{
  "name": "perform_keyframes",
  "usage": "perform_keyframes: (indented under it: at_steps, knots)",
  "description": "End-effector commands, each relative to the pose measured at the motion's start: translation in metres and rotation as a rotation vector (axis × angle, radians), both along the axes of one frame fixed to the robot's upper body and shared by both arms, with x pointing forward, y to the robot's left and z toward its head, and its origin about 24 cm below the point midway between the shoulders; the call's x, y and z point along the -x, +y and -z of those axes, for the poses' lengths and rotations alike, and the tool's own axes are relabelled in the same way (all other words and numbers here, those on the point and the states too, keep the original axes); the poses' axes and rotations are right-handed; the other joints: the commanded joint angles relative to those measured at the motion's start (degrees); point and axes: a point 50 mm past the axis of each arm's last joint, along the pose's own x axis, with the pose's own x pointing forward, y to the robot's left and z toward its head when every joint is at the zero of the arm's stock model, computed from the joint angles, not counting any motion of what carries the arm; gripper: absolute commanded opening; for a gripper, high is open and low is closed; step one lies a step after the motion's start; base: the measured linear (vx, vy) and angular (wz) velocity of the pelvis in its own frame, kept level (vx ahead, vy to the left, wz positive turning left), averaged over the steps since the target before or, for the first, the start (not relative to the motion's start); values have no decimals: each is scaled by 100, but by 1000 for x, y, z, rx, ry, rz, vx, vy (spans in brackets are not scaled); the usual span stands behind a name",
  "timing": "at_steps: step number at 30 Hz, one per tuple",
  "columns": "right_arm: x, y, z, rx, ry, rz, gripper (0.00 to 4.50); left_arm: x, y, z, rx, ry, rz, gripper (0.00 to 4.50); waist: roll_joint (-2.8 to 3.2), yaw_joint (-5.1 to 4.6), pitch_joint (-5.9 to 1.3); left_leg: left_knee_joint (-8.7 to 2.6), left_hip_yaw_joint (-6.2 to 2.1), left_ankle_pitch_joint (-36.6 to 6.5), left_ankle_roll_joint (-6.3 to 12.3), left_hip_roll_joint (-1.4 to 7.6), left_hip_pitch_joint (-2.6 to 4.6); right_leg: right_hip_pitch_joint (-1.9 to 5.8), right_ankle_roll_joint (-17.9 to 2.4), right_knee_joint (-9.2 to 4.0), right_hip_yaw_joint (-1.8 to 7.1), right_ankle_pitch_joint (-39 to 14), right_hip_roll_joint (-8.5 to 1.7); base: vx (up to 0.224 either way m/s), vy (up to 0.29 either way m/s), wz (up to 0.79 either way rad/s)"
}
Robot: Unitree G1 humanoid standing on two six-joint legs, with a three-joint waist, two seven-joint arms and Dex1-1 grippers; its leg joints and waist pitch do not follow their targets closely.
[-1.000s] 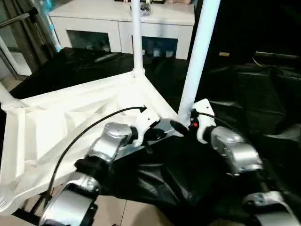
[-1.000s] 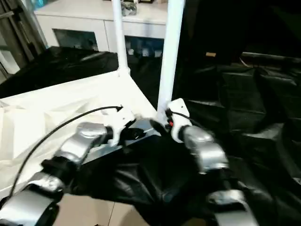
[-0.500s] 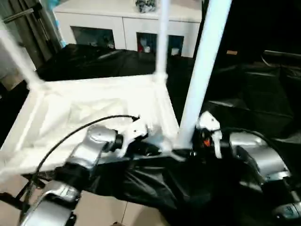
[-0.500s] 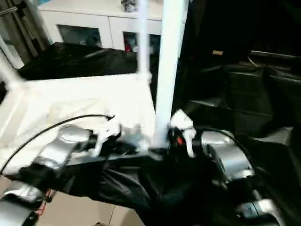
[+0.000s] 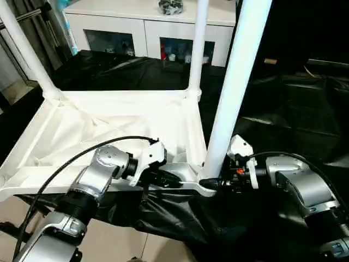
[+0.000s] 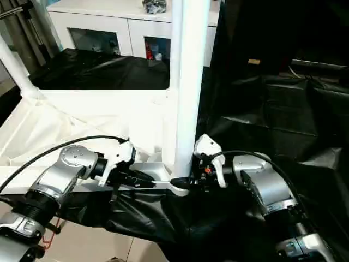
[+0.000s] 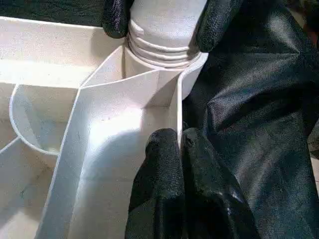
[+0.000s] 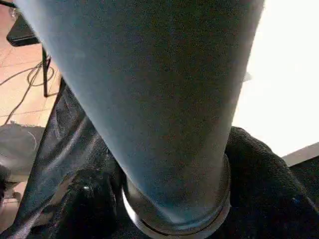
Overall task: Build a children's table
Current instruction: Rotate leg to tighten
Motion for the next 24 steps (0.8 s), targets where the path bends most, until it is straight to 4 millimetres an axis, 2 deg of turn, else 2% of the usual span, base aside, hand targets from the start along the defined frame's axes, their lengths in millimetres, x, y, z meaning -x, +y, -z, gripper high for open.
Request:
perform_keyframes:
  at_steps: [1,3,5,7,8,9,11,13,14,16,18,20,24]
  knots:
    - [9,19,5,-37,34,-72,262,0,-14,-4,38,-26,11,0,-58,6,-321,-330,-144,-810,421,377,65,258,-1451,-343,289,-593,-448,0,0,0]
    - [5,22,10,-46,19,6,262,-6,-19,-3,38,-42,-61,0,-69,5,-318,-332,-145,-843,395,376,69,253,-1435,-350,289,-678,-448,0,0,0]
    - [-12,27,23,-8,-19,218,262,-18,-29,-2,38,-78,-190,0,-68,-38,-282,-349,-142,-1018,305,360,70,217,-1402,-398,295,-997,-453,0,0,0]
    - [-18,29,28,8,-25,309,262,-23,-33,-2,34,-91,-238,0,-80,-116,-237,-375,-191,-1579,-24,323,108,196,-1175,-492,285,-2112,-475,0,0,0]
    - [-24,30,32,16,-20,386,262,-26,-38,-2,30,-102,-272,0,-82,-129,-237,-388,-221,-1735,-71,329,124,211,-1014,-523,275,-2452,-481,0,0,0]
    - [-24,30,32,16,-20,386,261,-26,-38,-2,30,-102,-272,0,-76,-151,-228,-400,-217,-1778,-79,334,126,188,-980,-534,285,-2484,-471,0,0,0]
    - [-31,37,37,16,3,506,261,-32,-49,-3,32,-109,-340,0,-61,-207,-235,-417,-231,-1904,-128,344,131,174,-967,-532,294,-2409,-460,0,0,0]
    - [-32,39,38,17,4,522,261,-32,-52,-4,33,-110,-351,0,-74,-223,-245,-407,-227,-1897,-117,322,136,173,-991,-531,299,-2279,-452,0,0,0]
    - [-37,49,38,19,5,589,261,-35,-63,-5,41,-108,-394,0,-52,-213,-246,-406,-211,-1814,-82,331,131,169,-1021,-527,318,-2120,-456,0,0,0]
    - [-40,62,35,8,-16,608,261,-35,-74,-7,52,-105,-408,0,-42,-218,-264,-400,-208,-1722,-79,317,127,180,-1073,-517,315,-1967,-455,0,0,0]
    - [-41,66,34,1,-20,610,317,-35,-76,-7,54,-106,-411,0,-48,-206,-269,-391,-194,-1599,-17,314,112,194,-1110,-502,319,-1713,-449,0,0,0]
    - [-41,73,31,-38,-5,593,334,-34,-80,-7,63,-108,-393,0,-50,-186,-281,-377,-182,-1418,89,306,95,211,-1152,-482,320,-1465,-447,0,0,0]
    - [-39,74,28,-61,-5,536,369,-31,-78,-7,71,-112,-339,0,-48,-178,-274,-384,-184,-1391,162,315,86,225,-1154,-487,315,-1504,-457,0,0,0]
